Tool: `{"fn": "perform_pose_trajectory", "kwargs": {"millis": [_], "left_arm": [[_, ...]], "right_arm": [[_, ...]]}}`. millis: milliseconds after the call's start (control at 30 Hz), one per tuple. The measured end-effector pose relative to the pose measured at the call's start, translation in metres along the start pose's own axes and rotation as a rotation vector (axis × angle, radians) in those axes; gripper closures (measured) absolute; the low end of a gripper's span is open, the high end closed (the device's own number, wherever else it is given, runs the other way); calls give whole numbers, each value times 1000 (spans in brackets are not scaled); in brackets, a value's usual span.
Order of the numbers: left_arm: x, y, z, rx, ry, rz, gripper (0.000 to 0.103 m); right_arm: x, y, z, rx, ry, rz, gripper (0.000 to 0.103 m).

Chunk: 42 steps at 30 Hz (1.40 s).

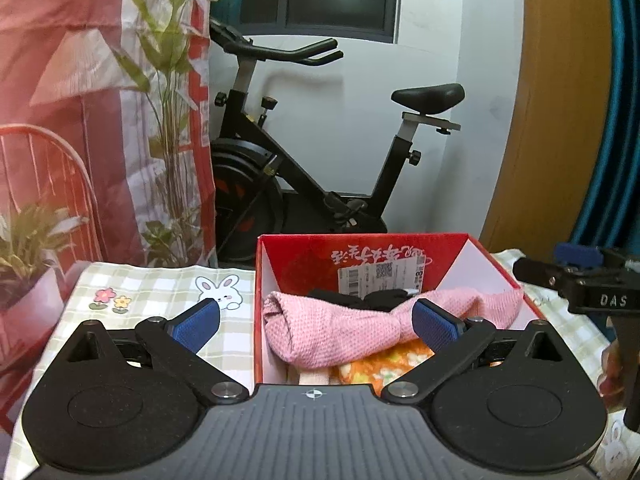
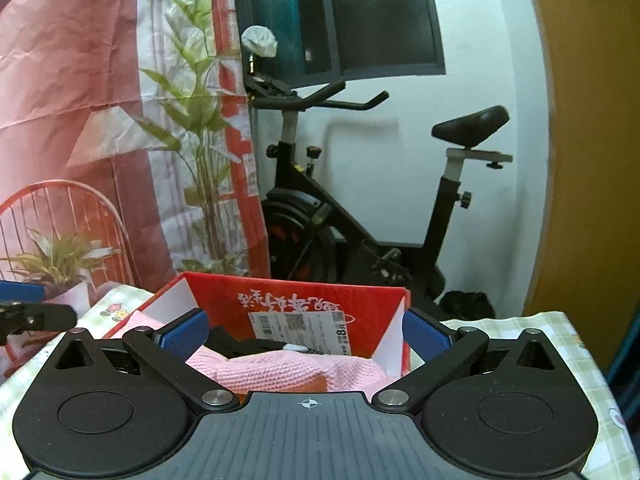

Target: Organize soft objects

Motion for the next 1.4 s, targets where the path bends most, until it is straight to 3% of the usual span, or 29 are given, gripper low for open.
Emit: {"fn": "perform_pose_trajectory", "kwargs": {"millis": [100, 333, 767, 1167, 1400], "left_arm": [[6, -2, 4, -4, 7, 3, 0], [17, -8, 20, -48, 23, -6, 0], [21, -2, 74, -3, 115, 5, 0], [11, 6, 123, 114, 196, -2, 0], [11, 8, 145, 163, 192, -28, 4]], "right_arm": [[8, 5, 5, 24, -2, 31, 0], [29, 12, 25, 26, 23, 17, 0], [54, 16, 81, 38, 59, 31, 0], [37, 26, 130, -5, 141, 13, 0], [16, 38, 156, 13, 175, 31, 0]]}}
Point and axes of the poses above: each gripper's, at about its wrist camera, not at the fingertips, and x roughly against the way its jaws point, y to its left, z to its underside, the point moved 3 cm from there along -x, roughly the way its jaws point, and after that the axes turned 1 degree about -z, right-handed, at the moved point
